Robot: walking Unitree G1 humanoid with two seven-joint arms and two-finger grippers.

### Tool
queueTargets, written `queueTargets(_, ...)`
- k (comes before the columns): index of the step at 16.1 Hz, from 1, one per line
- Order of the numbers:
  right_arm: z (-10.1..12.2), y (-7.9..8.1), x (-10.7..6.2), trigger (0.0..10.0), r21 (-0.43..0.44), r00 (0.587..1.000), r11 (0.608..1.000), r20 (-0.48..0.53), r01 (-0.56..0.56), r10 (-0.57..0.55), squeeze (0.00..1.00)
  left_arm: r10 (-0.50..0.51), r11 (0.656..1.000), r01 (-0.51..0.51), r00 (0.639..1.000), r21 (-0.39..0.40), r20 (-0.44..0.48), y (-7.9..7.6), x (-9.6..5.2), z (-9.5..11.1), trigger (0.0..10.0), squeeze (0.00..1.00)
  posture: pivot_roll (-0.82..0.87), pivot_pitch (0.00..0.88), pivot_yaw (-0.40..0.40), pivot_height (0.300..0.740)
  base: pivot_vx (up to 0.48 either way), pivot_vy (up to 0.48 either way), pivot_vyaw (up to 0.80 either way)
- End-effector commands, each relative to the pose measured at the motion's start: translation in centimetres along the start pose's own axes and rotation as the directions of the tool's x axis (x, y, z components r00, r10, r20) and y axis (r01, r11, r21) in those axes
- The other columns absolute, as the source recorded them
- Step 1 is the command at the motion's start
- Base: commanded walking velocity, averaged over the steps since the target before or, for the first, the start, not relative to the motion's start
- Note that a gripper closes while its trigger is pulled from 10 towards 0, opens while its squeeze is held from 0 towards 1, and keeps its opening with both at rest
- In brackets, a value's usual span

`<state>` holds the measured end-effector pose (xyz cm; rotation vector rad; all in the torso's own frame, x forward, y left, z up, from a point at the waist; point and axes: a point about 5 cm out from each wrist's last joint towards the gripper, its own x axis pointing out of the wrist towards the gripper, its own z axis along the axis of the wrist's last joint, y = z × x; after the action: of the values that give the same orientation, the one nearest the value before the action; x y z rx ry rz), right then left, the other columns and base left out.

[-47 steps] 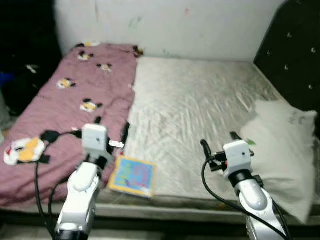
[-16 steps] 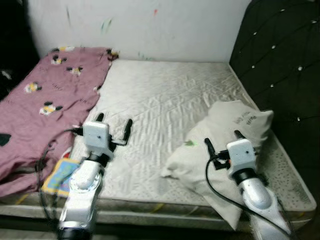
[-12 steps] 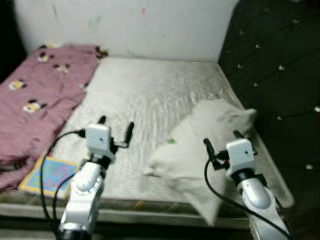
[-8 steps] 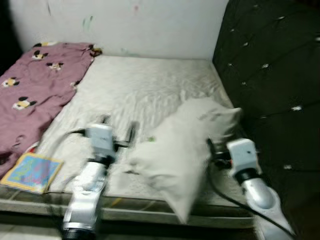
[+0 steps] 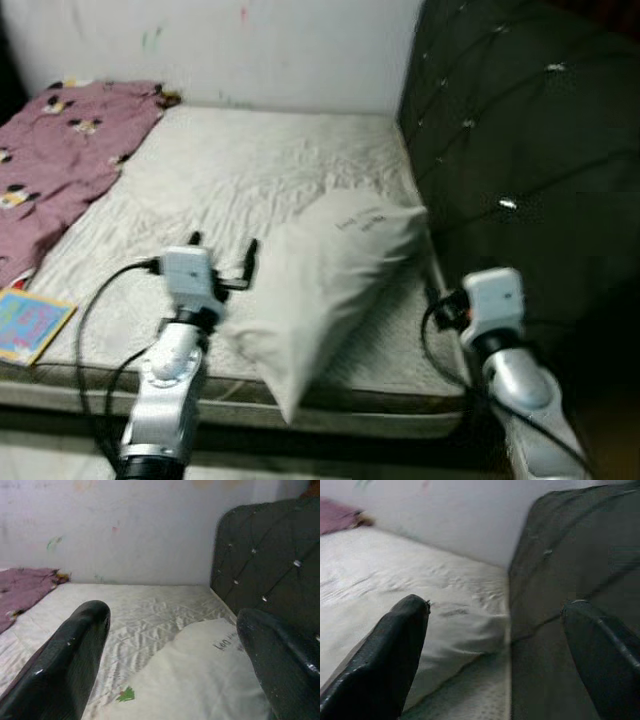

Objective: Clean up the room

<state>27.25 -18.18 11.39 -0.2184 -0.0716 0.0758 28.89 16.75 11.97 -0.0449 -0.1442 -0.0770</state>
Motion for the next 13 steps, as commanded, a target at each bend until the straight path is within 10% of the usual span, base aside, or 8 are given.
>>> queueTargets(1,0.7,-0.1,0.4,10.0,0.027,1.0,0.999,0.018,0.023,-0.024,0.0,0.081,0.997,-0.081,0.997,-0.008,0.0,1.8,-0.3,0.4,10.0,0.0,-0.06,0.0,-0.01,0.74,0.0,0.0,0.0)
queueTargets(4,0.5,-0.6,0.8,10.0,0.046,0.997,0.996,0.019,0.075,-0.076,0.0,0.148,0.989,-0.148,0.989,-0.01,-0.013,3.9,-0.8,0.3,10.0,0.0,-0.05,0.0,0.001,0.74,0.0,0.0,0.0)
queueTargets(13,0.1,0.3,3.7,10.0,0.038,0.999,0.999,-0.001,0.037,-0.037,0.0,0.108,0.994,-0.109,0.994,-0.027,-0.034,2.9,0.9,-0.8,10.0,0.0,-0.04,0.0,0.0,0.74,0.0,0.0,0.0)
